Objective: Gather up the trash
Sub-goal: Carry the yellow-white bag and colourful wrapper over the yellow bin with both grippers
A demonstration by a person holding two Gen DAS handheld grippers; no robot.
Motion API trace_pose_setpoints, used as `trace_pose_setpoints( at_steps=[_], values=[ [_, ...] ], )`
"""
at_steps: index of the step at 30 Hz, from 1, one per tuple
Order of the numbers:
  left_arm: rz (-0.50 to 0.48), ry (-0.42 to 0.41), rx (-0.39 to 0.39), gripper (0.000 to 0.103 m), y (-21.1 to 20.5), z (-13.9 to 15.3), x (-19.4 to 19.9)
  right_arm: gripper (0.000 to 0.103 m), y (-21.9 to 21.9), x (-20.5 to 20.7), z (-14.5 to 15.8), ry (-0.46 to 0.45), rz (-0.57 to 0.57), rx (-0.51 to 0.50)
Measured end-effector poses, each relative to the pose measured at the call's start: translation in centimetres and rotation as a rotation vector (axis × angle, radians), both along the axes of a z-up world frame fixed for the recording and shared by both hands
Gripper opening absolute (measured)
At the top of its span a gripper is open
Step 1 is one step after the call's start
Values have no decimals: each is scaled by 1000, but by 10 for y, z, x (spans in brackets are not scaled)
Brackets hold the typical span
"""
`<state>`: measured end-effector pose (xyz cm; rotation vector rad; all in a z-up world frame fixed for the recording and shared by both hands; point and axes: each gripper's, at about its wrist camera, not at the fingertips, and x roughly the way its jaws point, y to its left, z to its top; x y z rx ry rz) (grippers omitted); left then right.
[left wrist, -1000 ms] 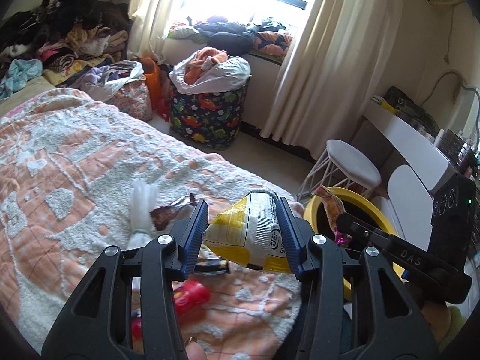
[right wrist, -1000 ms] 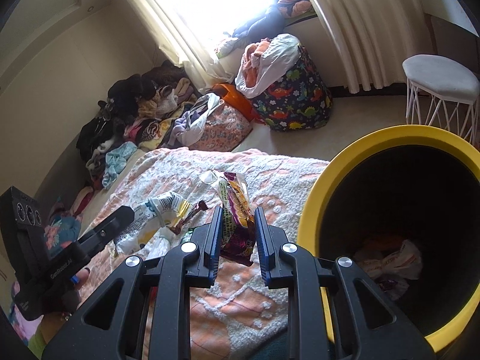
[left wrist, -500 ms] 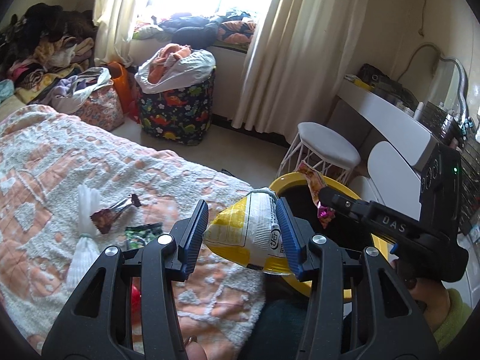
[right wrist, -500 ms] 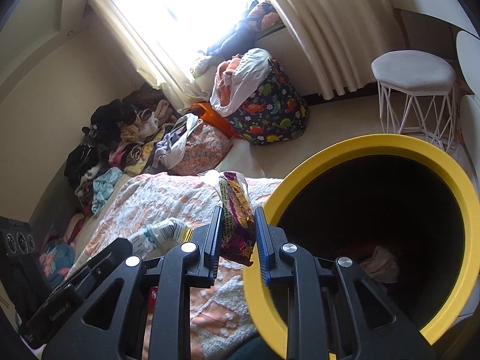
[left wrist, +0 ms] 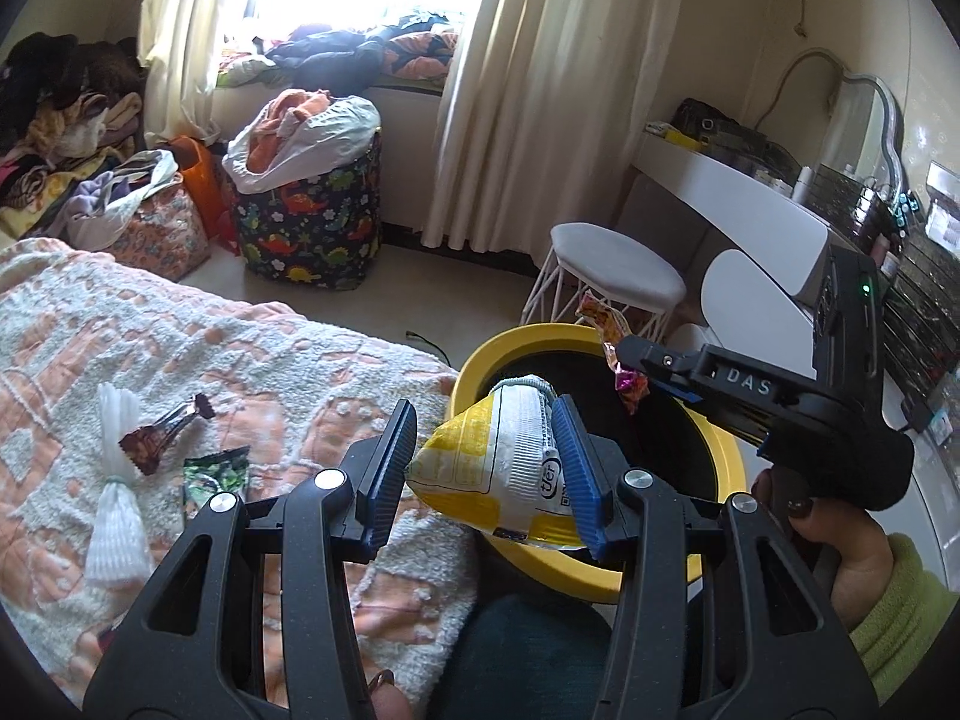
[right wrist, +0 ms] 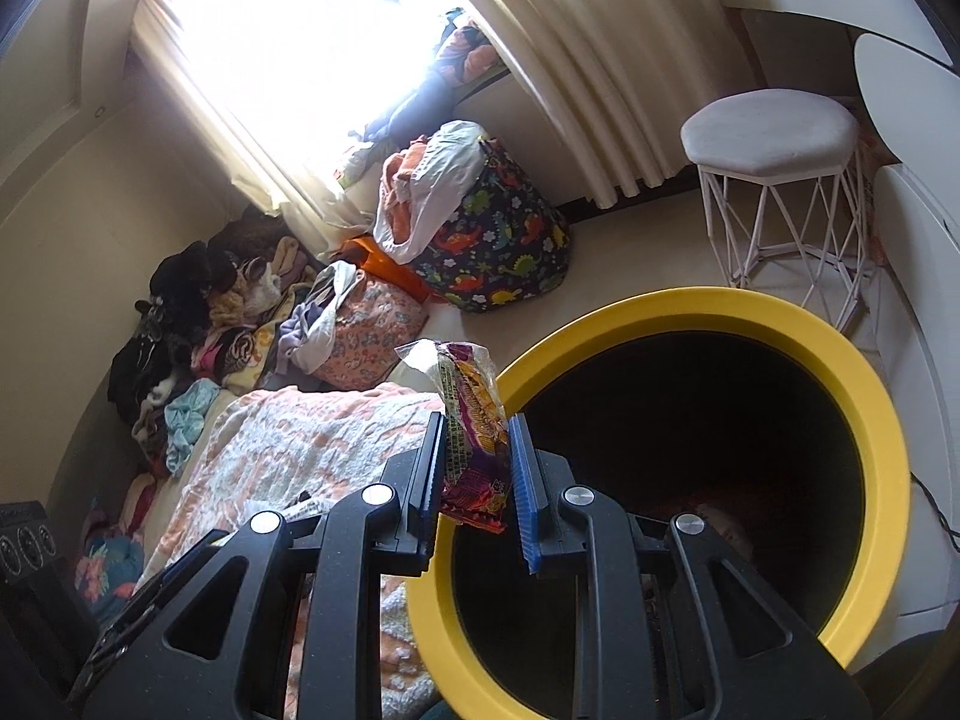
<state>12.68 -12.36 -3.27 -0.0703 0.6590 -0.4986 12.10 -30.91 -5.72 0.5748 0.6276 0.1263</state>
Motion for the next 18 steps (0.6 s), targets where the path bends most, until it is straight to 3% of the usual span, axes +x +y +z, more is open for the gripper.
trace_pose_setpoints(
  at_steps=[18],
  values=[
    [-113,9,36,39,-42,-13,-6,20,-39,-2,-13,46,-97,29]
  ],
)
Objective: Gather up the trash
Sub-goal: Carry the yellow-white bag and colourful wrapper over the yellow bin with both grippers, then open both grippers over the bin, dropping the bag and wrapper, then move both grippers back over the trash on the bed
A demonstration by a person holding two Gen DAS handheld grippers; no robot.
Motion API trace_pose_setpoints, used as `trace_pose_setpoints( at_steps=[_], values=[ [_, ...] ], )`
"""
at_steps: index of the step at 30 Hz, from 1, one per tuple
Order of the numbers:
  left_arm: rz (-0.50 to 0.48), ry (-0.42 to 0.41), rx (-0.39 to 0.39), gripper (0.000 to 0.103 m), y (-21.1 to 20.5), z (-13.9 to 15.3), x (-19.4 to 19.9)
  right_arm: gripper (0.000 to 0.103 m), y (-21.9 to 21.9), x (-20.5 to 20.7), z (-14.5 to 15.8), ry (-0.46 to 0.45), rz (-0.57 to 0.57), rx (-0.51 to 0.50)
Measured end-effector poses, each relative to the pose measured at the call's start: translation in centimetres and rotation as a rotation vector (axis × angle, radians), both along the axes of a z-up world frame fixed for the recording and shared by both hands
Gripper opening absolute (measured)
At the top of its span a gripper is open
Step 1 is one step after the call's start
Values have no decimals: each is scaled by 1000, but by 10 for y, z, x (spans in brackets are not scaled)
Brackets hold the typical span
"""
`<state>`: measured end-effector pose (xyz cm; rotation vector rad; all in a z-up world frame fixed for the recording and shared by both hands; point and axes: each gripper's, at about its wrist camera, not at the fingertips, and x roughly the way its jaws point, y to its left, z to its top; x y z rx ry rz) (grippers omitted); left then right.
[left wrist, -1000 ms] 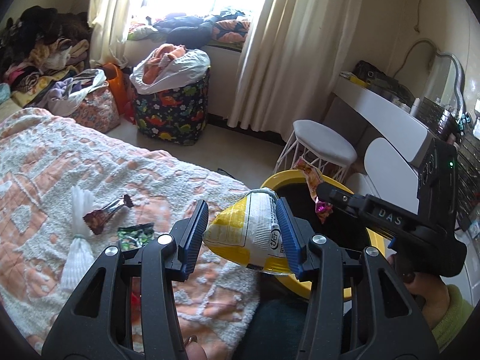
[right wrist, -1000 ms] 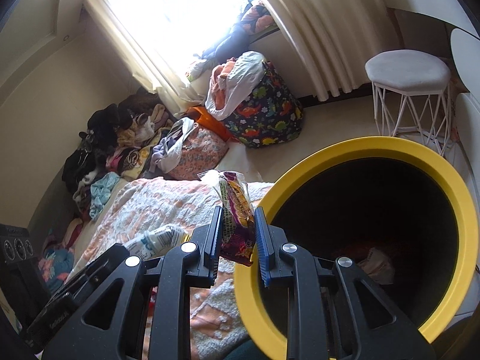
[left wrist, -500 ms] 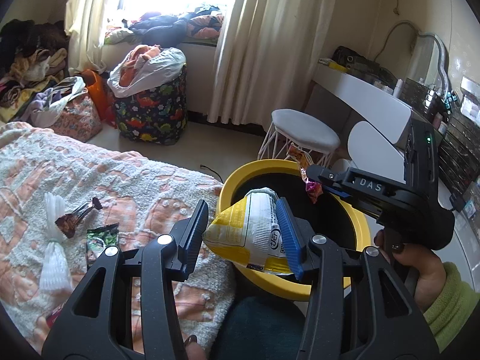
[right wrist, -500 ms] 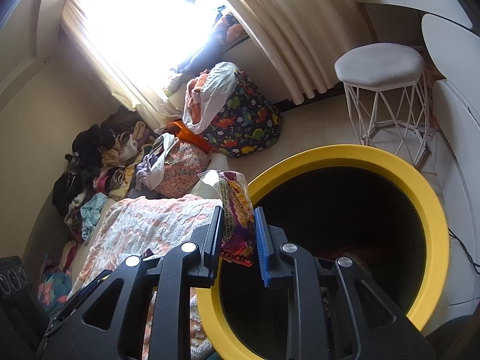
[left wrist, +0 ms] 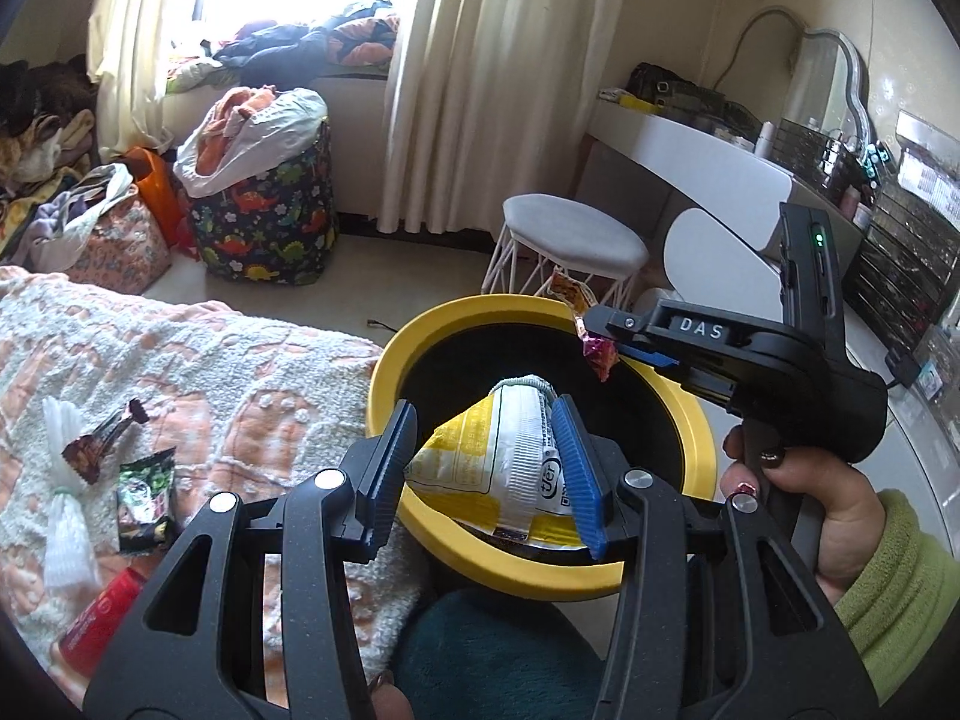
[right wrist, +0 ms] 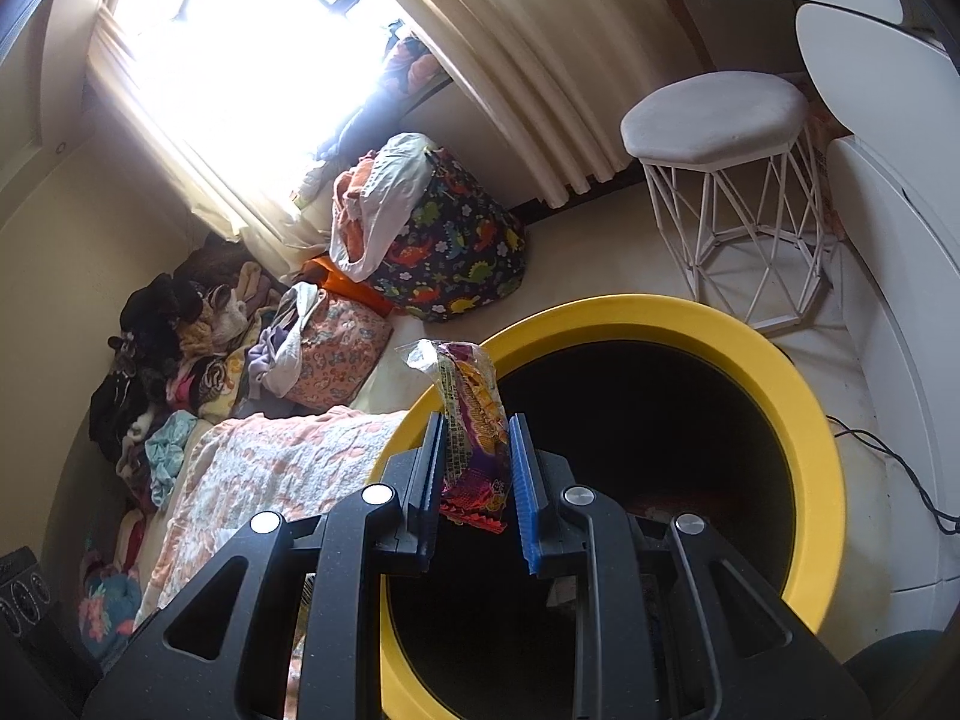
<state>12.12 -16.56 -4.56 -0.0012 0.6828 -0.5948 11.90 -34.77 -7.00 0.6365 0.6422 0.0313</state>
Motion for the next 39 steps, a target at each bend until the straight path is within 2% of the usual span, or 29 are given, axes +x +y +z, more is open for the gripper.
trace_pose_setpoints(
  at_steps=[13,15,16,17,18,22,25,33,39],
  values=[
    [-62,33,21,39,-24,-17,1,21,-8,-2,-4,31,-30,-2],
    [-67,45,19,41,-26,-21,3,23,-10,-1,-6,44,-29,10],
    [-67,51,17,45,-27,-23,3,27,-11,0,-8,57,-28,20],
    [-61,57,14,48,-27,-24,5,39,-11,0,-9,62,-35,25],
    [-50,60,7,55,-25,-25,6,49,-12,-1,-10,64,-46,31],
    [6,57,-9,82,-10,-26,9,51,-8,-1,-10,68,-44,28],
    [68,41,-5,87,7,-26,10,52,1,1,-8,61,-18,15],
    [220,-18,12,89,54,-18,10,52,43,7,1,22,99,-28],
    [331,-28,1,89,94,-14,17,52,81,12,6,6,201,-58]
  ],
)
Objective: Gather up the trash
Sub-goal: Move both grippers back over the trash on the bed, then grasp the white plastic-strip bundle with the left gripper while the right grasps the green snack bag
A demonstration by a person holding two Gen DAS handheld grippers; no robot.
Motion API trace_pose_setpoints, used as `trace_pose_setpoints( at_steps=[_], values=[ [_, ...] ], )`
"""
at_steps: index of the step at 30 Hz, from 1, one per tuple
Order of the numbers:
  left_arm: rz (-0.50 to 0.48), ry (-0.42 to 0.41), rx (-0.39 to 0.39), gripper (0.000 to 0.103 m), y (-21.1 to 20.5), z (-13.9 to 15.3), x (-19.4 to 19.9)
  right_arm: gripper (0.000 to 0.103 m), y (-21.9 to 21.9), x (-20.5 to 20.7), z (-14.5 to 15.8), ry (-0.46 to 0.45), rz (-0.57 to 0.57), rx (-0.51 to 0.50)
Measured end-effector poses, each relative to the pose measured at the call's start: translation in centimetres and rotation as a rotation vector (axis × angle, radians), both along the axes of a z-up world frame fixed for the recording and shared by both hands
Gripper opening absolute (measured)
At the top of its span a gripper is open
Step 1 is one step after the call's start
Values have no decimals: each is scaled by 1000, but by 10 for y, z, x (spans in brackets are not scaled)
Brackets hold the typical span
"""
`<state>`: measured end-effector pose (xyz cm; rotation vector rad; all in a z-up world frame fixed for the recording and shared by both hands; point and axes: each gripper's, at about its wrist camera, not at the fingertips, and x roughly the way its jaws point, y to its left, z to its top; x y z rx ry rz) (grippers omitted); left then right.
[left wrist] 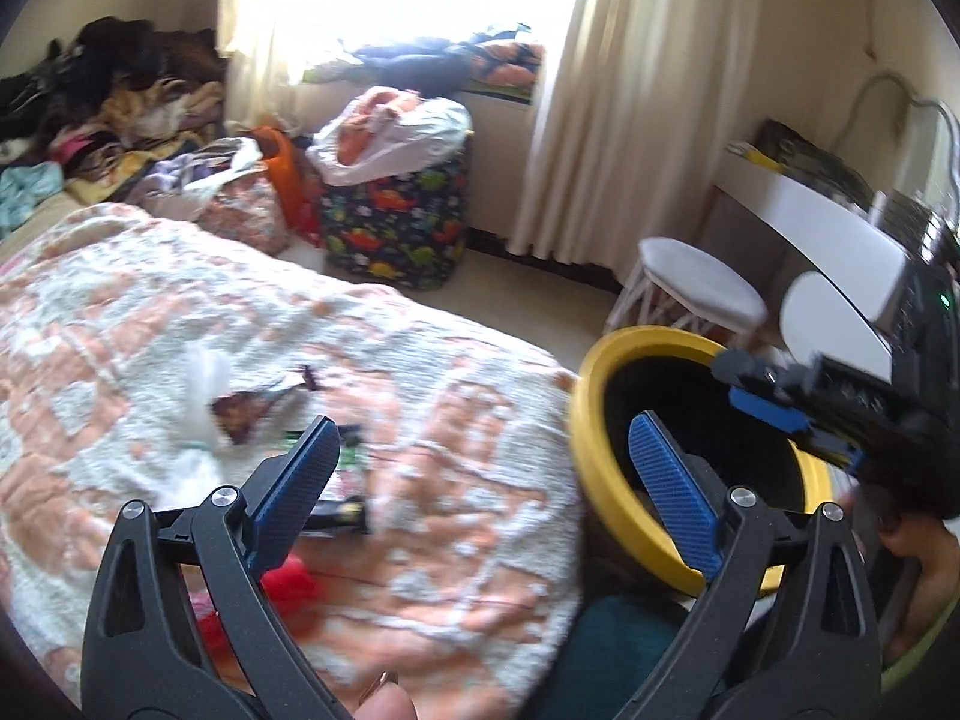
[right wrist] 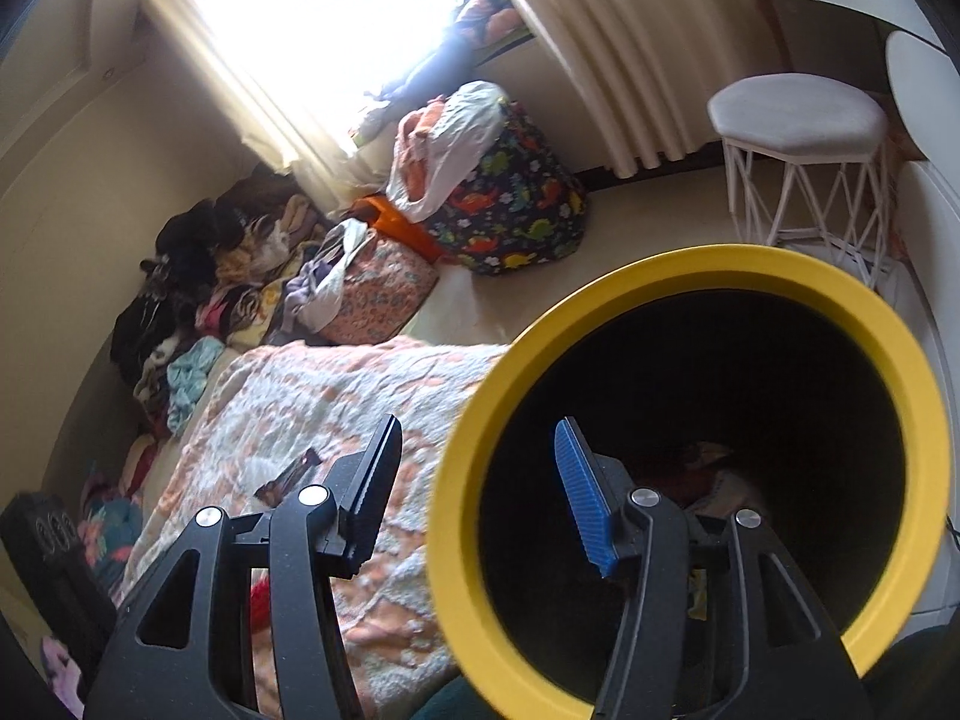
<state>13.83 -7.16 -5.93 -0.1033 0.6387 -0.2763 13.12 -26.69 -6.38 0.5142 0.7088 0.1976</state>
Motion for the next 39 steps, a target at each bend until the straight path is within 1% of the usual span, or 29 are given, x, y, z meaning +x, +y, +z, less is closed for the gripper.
trace_pose_setpoints(
  at_steps=[10,18,24,27,28,31,33,35,37,39],
  values=[
    [162,12,-20,89,61,-3,5,52,65,6,-1,1,172,-49],
    [274,71,-38,89,106,-16,11,52,113,8,-10,23,281,-80],
    [323,146,-94,88,134,-33,17,50,143,15,-20,46,362,-108],
    [326,188,-138,76,144,-43,19,46,157,21,-25,64,395,-114],
    [323,203,-151,74,146,-46,21,46,162,24,-27,68,404,-118],
    [305,242,-187,60,146,-55,23,45,172,31,-35,93,428,-115],
    [291,263,-203,55,144,-61,24,43,178,38,-43,119,433,-113],
    [279,279,-200,52,142,-65,25,43,184,42,-51,146,445,-114],
    [274,287,-186,47,138,-69,25,37,188,45,-58,167,454,-119],
    [268,292,-167,43,136,-72,25,26,191,44,-63,173,452,-132]
  ],
)
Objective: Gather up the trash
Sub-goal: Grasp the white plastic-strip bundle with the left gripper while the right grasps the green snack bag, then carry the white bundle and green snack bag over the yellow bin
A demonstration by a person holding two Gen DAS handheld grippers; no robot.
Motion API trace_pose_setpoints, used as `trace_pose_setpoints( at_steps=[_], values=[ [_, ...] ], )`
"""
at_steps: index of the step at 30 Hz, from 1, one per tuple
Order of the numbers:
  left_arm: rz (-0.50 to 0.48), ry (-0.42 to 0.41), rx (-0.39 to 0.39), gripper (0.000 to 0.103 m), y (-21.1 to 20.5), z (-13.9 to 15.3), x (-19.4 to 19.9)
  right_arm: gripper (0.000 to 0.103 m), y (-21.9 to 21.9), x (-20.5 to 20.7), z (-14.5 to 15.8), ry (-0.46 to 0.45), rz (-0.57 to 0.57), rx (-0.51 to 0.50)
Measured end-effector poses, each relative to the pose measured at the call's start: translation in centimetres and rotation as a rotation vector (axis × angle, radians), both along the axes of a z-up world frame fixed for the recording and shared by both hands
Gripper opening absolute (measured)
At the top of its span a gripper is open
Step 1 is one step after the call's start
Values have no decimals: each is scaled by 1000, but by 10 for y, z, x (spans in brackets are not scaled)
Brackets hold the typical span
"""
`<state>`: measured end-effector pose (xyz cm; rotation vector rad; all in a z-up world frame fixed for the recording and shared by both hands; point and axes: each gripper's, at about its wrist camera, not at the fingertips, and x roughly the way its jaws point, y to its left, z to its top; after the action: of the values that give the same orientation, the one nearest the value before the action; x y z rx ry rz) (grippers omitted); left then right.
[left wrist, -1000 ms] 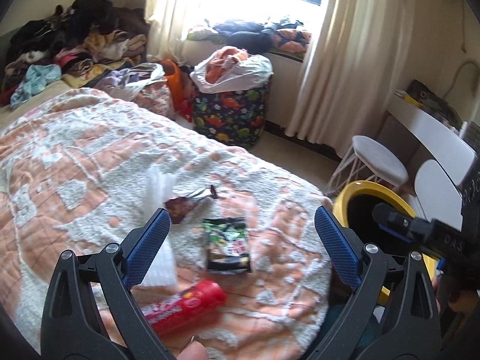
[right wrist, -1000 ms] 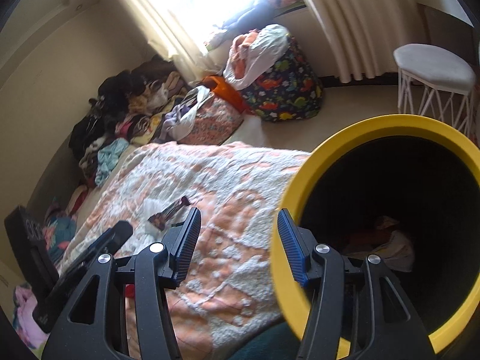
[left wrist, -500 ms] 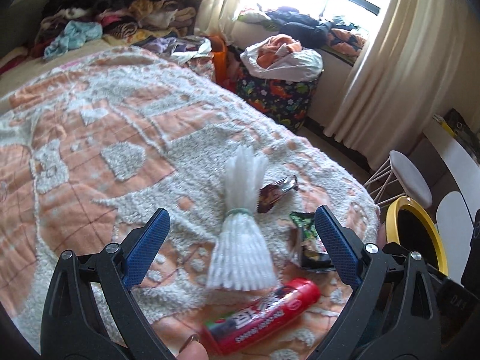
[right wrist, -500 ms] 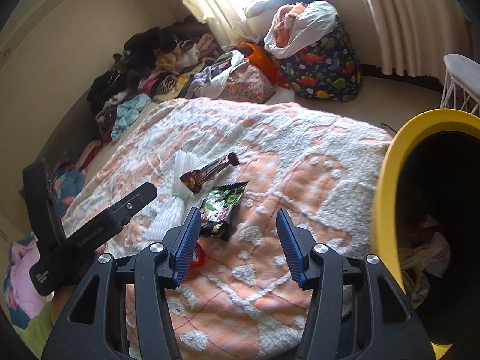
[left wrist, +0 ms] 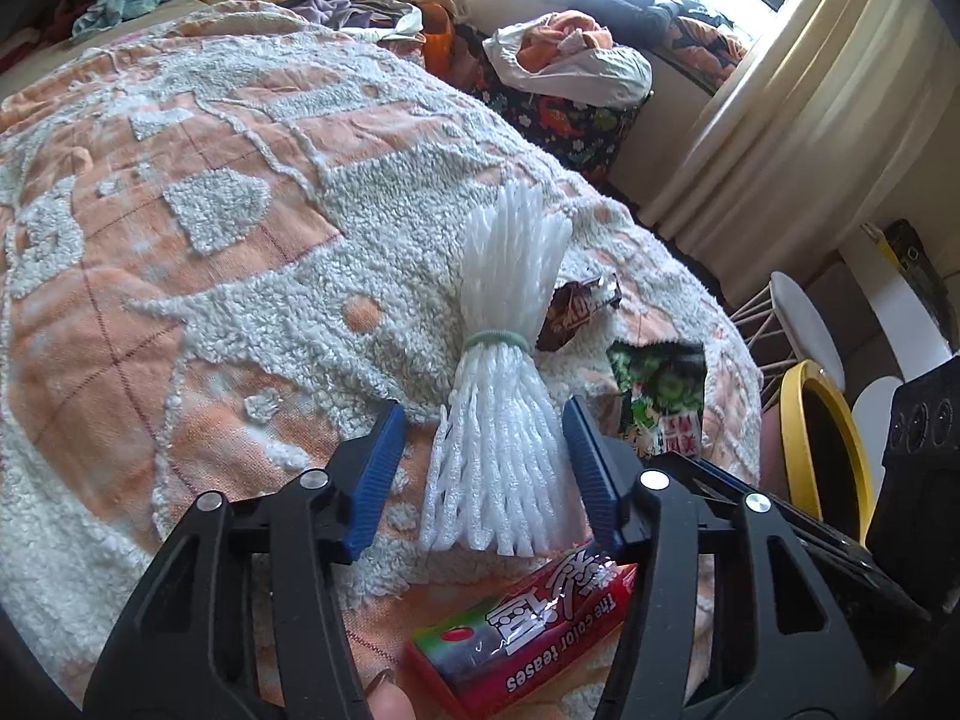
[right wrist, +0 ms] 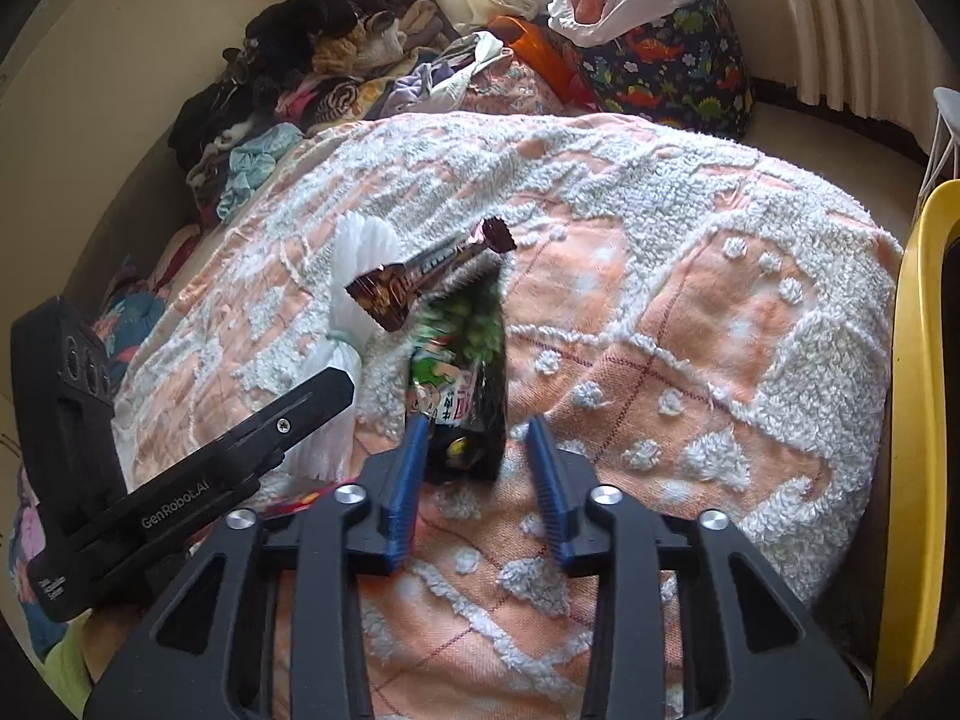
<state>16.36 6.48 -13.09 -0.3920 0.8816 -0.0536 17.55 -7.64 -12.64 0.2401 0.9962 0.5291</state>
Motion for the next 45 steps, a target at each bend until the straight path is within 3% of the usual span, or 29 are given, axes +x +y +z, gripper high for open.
trace_pose_setpoints(
  at_steps=[2,8,14,22,45],
  values=[
    [-7,4,15,34,0,-2,0,18,-3,-2,0,-2,-3,21],
    [19,-15,0,18,7,3,-3,14,-18,-12,12,-47,-31,52],
    [53,-94,-2,16,11,27,-11,14,-39,-23,27,-103,-64,63],
    [-23,-162,-16,16,-16,56,-14,14,-74,-31,41,-141,-140,72],
    [-273,-213,10,16,-111,78,-26,14,-181,-44,58,-182,-383,120]
  ],
)
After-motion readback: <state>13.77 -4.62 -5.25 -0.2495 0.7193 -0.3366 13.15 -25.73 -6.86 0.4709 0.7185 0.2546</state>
